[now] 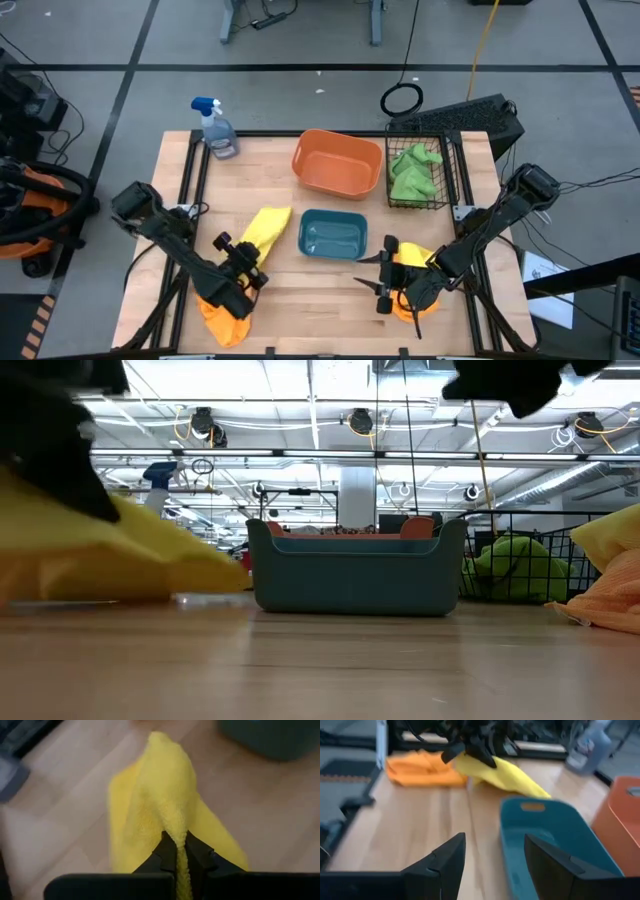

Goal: Sort microfiber towel by color & place in baskets
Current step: Put the left yellow microfiber towel into the blue bin

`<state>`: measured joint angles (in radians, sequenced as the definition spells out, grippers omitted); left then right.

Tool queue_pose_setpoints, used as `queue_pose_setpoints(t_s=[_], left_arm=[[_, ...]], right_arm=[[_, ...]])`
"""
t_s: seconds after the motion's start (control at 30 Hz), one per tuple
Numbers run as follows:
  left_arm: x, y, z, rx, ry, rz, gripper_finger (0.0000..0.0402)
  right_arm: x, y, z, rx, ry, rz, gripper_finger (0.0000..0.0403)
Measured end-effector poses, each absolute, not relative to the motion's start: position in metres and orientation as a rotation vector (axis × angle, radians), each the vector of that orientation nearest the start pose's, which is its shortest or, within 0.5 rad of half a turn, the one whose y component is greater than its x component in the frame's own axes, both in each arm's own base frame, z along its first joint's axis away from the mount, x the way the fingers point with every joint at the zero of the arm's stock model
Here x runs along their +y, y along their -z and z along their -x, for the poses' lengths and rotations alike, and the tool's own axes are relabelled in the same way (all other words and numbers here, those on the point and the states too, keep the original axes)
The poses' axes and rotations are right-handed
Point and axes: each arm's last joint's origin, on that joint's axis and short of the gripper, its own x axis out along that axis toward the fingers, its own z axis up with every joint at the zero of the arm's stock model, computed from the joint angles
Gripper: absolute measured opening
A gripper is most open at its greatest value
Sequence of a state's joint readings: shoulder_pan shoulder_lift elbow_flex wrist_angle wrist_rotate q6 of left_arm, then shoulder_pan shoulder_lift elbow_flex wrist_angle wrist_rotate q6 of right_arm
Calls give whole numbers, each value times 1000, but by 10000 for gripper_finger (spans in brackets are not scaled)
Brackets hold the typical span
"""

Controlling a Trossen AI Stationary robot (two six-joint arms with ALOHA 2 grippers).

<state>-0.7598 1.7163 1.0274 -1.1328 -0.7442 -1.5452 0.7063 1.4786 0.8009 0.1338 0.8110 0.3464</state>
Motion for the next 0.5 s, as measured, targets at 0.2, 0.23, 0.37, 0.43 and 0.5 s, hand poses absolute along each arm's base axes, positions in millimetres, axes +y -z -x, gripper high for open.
queue_pose_setpoints(t_s=[0.2,0.23,0.37,0.43,0.5], left_arm=[[-184,-202,-201,859,-660,-40,12],[-187,-205,-200,856,-633,-71,12],[-196,-215,-200,882,-529,-200,12],[-200,-219,-200,894,-478,-269,12],[-204,-224,-199,899,-431,-324,13]], right_arm=[[190,-209,-265,202,135,32,205],[190,-207,-271,170,139,32,209],[184,-197,-293,48,176,-11,225],[179,-196,-307,3,153,-41,233],[173,-197,-323,-17,106,-69,241]])
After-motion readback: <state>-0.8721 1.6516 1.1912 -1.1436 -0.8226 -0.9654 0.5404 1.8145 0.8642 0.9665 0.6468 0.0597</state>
